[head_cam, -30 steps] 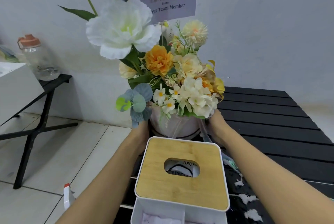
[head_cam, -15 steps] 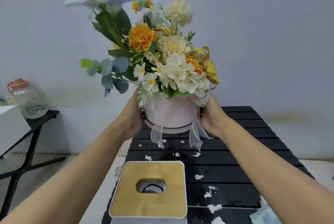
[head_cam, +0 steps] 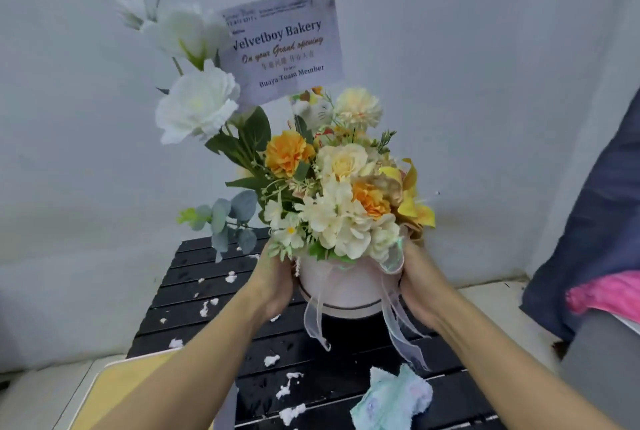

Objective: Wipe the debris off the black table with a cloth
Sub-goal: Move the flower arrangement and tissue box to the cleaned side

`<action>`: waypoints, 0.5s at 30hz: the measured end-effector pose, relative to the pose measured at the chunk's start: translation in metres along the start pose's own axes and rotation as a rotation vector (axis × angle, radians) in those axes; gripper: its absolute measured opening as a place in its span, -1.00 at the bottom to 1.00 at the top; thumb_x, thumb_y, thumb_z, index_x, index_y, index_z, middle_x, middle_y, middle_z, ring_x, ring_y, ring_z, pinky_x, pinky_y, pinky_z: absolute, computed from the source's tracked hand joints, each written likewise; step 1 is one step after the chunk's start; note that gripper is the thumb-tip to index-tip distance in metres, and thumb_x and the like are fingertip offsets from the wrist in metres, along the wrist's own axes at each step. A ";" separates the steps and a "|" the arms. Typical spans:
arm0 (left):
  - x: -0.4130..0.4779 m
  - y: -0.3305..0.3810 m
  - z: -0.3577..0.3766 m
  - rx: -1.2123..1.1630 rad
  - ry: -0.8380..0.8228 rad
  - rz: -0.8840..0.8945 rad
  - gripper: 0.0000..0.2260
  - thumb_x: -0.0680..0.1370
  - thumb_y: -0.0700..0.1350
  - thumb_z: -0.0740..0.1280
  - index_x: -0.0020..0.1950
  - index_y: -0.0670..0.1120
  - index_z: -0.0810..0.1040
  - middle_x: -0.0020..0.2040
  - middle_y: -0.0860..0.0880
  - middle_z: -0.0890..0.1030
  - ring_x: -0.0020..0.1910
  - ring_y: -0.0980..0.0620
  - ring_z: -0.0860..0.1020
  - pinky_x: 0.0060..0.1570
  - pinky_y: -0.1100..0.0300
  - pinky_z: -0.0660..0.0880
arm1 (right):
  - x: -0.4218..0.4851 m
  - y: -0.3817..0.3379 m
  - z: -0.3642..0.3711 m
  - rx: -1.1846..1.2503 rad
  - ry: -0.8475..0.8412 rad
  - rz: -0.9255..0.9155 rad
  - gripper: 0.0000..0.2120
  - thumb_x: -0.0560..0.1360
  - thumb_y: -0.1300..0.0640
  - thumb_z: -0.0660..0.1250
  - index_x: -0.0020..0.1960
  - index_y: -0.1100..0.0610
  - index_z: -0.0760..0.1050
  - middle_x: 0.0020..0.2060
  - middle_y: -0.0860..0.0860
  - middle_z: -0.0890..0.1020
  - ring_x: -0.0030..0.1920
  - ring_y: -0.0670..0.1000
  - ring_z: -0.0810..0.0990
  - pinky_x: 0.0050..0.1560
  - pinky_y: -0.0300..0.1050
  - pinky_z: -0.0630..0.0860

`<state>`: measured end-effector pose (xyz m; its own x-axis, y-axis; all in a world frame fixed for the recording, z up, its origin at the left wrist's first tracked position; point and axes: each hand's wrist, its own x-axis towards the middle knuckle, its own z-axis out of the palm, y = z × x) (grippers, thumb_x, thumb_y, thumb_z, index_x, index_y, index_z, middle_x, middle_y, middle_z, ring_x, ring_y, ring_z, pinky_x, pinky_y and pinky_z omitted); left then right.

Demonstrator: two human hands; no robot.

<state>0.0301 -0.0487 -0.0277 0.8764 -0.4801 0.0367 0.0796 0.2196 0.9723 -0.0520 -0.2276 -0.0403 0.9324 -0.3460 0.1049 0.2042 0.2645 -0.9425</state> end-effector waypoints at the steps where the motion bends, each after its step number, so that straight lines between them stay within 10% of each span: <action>1: 0.004 -0.009 0.005 0.008 0.009 -0.028 -0.71 0.59 -0.06 0.17 0.22 -0.09 0.56 0.21 -0.03 0.62 0.24 -0.06 0.51 0.40 0.00 0.31 | 0.001 0.011 -0.009 0.009 0.049 -0.005 -0.58 0.44 -0.01 0.38 0.27 0.07 0.52 0.14 0.05 0.66 0.17 0.05 0.63 0.16 0.02 0.56; 8: 0.021 -0.060 0.016 -0.194 0.090 -0.226 -0.69 0.55 -0.01 0.21 0.22 -0.10 0.55 0.32 -0.18 0.52 0.23 -0.12 0.54 0.16 -0.02 0.52 | -0.001 0.073 -0.044 0.153 0.161 0.044 -0.57 0.54 0.18 0.36 0.38 0.02 0.38 0.21 0.09 0.62 0.16 0.08 0.63 0.12 0.13 0.58; 12: 0.012 -0.075 0.021 -0.208 0.136 -0.153 -0.72 0.67 -0.14 0.07 0.00 -0.08 0.58 -0.17 0.02 0.72 -0.26 0.14 0.67 -0.38 0.28 0.57 | 0.005 0.072 -0.061 0.146 0.269 0.063 -0.46 0.45 0.01 0.43 0.37 -0.02 0.34 0.19 0.04 0.62 0.14 0.05 0.64 0.07 0.10 0.58; 15: 0.005 -0.091 0.024 -0.222 0.146 -0.226 -0.67 0.67 0.01 0.09 0.16 -0.11 0.59 0.06 -0.10 0.67 0.01 -0.01 0.65 -0.09 0.12 0.59 | 0.010 0.065 -0.060 0.041 0.130 0.166 -0.62 0.52 0.00 0.35 0.29 0.11 0.51 0.14 0.10 0.66 0.10 0.08 0.66 -0.01 -0.01 0.56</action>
<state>0.0161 -0.0912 -0.1101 0.8822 -0.4149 -0.2227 0.3668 0.3091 0.8774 -0.0470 -0.2684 -0.1201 0.9086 -0.4067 -0.0949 0.0653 0.3629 -0.9295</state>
